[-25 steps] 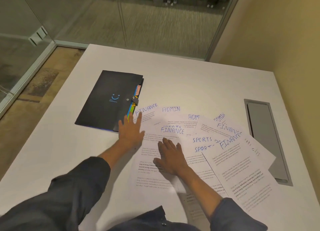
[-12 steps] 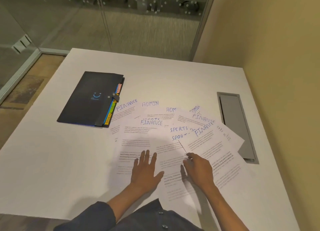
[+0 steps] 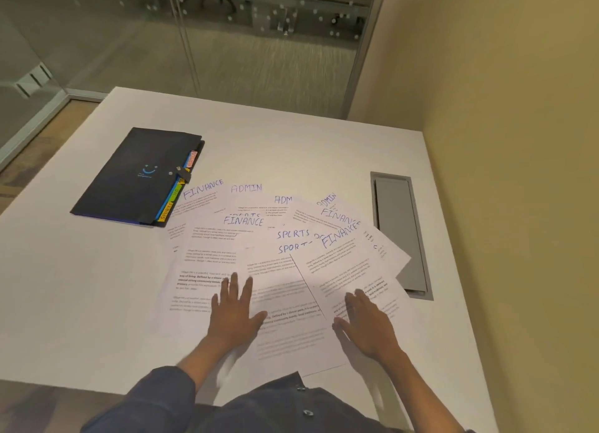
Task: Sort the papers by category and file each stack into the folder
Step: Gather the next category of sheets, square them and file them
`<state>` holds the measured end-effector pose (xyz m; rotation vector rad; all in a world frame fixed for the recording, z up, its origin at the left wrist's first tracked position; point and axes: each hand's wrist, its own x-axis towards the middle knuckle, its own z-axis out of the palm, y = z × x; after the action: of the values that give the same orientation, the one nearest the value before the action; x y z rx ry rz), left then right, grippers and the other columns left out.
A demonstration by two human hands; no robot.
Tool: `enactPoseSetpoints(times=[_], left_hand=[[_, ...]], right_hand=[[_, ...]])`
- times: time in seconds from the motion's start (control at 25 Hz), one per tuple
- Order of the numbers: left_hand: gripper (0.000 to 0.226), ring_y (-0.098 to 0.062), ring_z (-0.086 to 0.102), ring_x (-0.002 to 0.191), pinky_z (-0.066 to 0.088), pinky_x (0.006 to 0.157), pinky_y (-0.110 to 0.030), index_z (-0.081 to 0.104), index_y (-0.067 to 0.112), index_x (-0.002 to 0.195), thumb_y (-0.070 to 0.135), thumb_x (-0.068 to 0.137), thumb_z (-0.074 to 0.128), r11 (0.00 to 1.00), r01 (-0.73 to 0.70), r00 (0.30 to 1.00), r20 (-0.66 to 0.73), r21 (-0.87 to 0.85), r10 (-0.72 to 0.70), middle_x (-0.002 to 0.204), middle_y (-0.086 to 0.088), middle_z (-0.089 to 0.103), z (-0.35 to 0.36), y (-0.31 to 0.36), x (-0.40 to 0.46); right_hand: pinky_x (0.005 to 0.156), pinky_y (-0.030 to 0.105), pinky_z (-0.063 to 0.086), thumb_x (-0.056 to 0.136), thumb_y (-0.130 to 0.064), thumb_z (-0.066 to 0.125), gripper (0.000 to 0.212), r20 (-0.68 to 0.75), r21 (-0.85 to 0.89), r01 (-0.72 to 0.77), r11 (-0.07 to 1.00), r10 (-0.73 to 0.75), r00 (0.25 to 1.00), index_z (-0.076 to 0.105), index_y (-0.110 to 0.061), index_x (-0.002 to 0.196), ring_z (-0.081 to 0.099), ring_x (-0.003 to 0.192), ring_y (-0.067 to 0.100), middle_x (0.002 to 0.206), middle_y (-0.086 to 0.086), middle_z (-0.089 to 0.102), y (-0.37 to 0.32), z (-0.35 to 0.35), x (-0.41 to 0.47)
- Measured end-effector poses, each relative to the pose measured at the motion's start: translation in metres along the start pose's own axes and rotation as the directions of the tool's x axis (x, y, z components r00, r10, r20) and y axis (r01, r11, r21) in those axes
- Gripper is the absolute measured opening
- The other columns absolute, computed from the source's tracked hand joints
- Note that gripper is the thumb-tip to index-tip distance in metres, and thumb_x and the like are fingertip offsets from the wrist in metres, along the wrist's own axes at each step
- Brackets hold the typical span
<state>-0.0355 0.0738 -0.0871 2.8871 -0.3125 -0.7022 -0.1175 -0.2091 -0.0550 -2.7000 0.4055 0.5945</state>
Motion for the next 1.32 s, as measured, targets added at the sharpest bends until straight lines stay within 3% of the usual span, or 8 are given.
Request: enactPoseSetpoints(times=[0.2, 0.32, 0.48, 0.6, 0.76, 0.96, 1.16, 1.32], left_hand=[[0.088, -0.032, -0.003, 0.148, 0.010, 0.117, -0.052, 0.009, 0.018, 0.154, 0.065, 0.081, 0.020, 0.997, 0.017, 0.994, -0.110, -0.075, -0.026, 0.161, -0.015, -0.001, 0.002, 0.015, -0.017], [0.083, -0.031, -0.002, 0.148, 0.009, 0.118, -0.051, 0.012, 0.020, 0.154, 0.058, 0.082, 0.028, 0.995, 0.019, 0.992, -0.124, -0.095, -0.031, 0.161, -0.013, 0.002, 0.006, 0.035, -0.027], [0.097, -0.031, -0.004, 0.148, 0.007, 0.117, -0.051, 0.008, 0.023, 0.155, 0.072, 0.071, 0.015, 0.998, 0.029, 0.997, -0.075, -0.056, -0.033, 0.161, -0.013, -0.001, 0.015, 0.054, -0.027], [0.095, -0.031, -0.006, 0.148, 0.010, 0.117, -0.050, 0.005, 0.025, 0.155, 0.069, 0.073, 0.024, 0.997, 0.070, 0.998, -0.001, -0.016, -0.070, 0.161, -0.013, -0.007, 0.022, 0.061, -0.028], [0.092, -0.032, -0.005, 0.148, 0.013, 0.117, -0.049, 0.006, 0.025, 0.154, 0.066, 0.075, 0.028, 0.996, 0.090, 0.996, 0.012, -0.008, -0.090, 0.161, -0.013, -0.007, 0.022, 0.063, -0.029], [0.084, -0.034, -0.005, 0.148, 0.015, 0.117, -0.051, 0.004, 0.022, 0.154, 0.060, 0.089, 0.041, 0.996, 0.064, 0.998, 0.012, 0.060, -0.064, 0.161, -0.015, -0.009, 0.016, 0.066, -0.026], [0.080, -0.033, -0.008, 0.148, 0.011, 0.117, -0.052, 0.003, 0.023, 0.154, 0.057, 0.091, 0.040, 0.994, -0.014, 0.999, 0.053, 0.111, 0.009, 0.160, -0.013, -0.012, 0.011, 0.067, -0.029], [0.081, -0.034, -0.010, 0.147, 0.009, 0.117, -0.051, 0.000, 0.023, 0.154, 0.055, 0.092, 0.040, 0.985, -0.063, 0.991, 0.130, 0.159, 0.042, 0.160, -0.014, -0.013, 0.007, 0.057, -0.029]], right_hand=[[0.109, 0.044, 0.038, 0.080, -0.068, 0.028, 0.087, -0.174, 0.040, -0.097, 0.995, 0.102, 0.979, 0.035, -0.014, 0.148, 0.034, 0.142, 0.024, 0.155, 0.006, 0.035, 0.037, -0.011, 0.016], [0.105, 0.045, 0.041, 0.086, -0.059, 0.050, 0.082, -0.166, 0.082, -0.171, 0.982, 0.183, 0.969, 0.028, -0.010, 0.148, 0.034, 0.139, 0.028, 0.152, 0.011, 0.034, 0.053, -0.021, 0.022], [0.098, 0.044, 0.044, 0.085, -0.060, 0.059, 0.095, -0.094, 0.028, -0.200, 0.979, 0.202, 0.975, 0.016, -0.008, 0.151, 0.042, 0.132, 0.028, 0.146, 0.009, 0.038, 0.067, -0.020, 0.029], [0.093, 0.040, 0.045, 0.081, -0.062, 0.064, 0.092, -0.130, -0.076, -0.196, 0.978, 0.186, 0.974, 0.026, -0.008, 0.145, 0.046, 0.125, 0.025, 0.135, 0.006, 0.045, 0.074, -0.019, 0.030], [0.093, 0.039, 0.045, 0.075, -0.064, 0.070, 0.078, -0.135, -0.022, -0.205, 0.978, 0.200, 0.970, 0.043, -0.012, 0.127, 0.047, 0.121, 0.024, 0.125, 0.004, 0.048, 0.081, -0.024, 0.033], [0.094, 0.039, 0.045, 0.069, -0.065, 0.074, 0.091, -0.147, 0.034, -0.261, 0.965, 0.263, 0.954, 0.040, -0.011, 0.134, 0.046, 0.125, 0.024, 0.134, 0.005, 0.044, 0.076, -0.026, 0.034], [0.094, 0.038, 0.040, 0.069, -0.058, 0.077, 0.077, -0.188, 0.067, -0.315, 0.947, 0.322, 0.928, 0.048, -0.013, 0.125, 0.049, 0.119, 0.022, 0.126, 0.004, 0.049, 0.069, -0.027, 0.031], [0.085, 0.037, 0.042, 0.081, -0.033, 0.071, 0.040, -0.228, 0.353, -0.260, 0.899, 0.353, 0.908, 0.054, -0.013, 0.111, 0.060, 0.102, 0.028, 0.105, 0.004, 0.060, 0.060, -0.031, 0.026]])
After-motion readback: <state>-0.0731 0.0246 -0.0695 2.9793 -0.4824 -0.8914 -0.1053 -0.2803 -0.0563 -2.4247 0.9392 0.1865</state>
